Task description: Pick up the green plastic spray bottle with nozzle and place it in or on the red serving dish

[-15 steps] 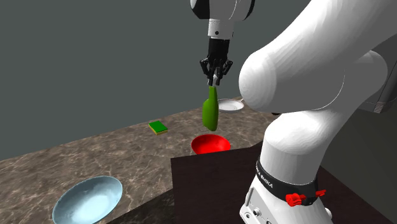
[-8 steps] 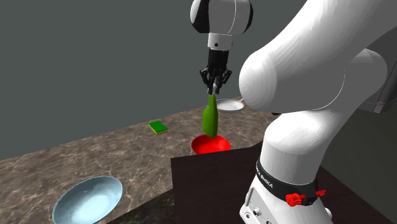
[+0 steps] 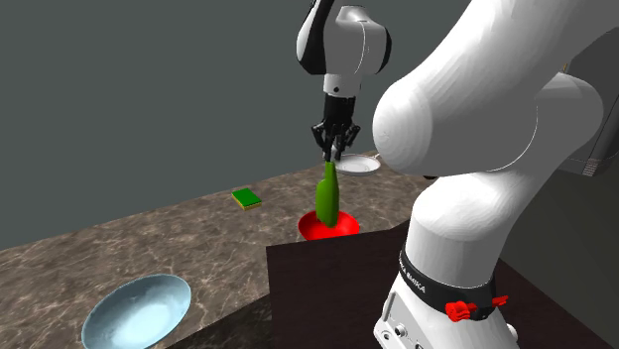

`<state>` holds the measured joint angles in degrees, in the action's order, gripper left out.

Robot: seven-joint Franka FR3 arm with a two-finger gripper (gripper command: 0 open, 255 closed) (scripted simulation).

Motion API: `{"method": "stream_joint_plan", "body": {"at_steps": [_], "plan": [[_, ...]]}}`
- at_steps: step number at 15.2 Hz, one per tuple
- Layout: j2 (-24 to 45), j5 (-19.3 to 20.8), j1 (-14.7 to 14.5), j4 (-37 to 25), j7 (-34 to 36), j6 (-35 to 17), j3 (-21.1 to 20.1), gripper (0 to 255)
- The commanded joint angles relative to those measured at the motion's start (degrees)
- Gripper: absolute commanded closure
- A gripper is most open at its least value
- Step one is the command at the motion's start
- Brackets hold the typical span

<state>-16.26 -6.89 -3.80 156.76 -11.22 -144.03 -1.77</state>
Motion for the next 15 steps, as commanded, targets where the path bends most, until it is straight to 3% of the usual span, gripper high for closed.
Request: {"method": "stream_joint_plan", "body": {"at_steps": [1, 10, 11, 15], "plan": [[1.62, -0.25, -0.08, 0.54, -0.34, -2.20, 0.07, 255], [2.75, -0.45, -0.17, 0.83, -0.54, -3.61, 0.09, 255], [2.74, -0.45, -0.17, 0.83, -0.54, -3.61, 0.09, 0], [2.75, -0.45, -0.17, 0.83, -0.54, -3.61, 0.10, 0]]}}
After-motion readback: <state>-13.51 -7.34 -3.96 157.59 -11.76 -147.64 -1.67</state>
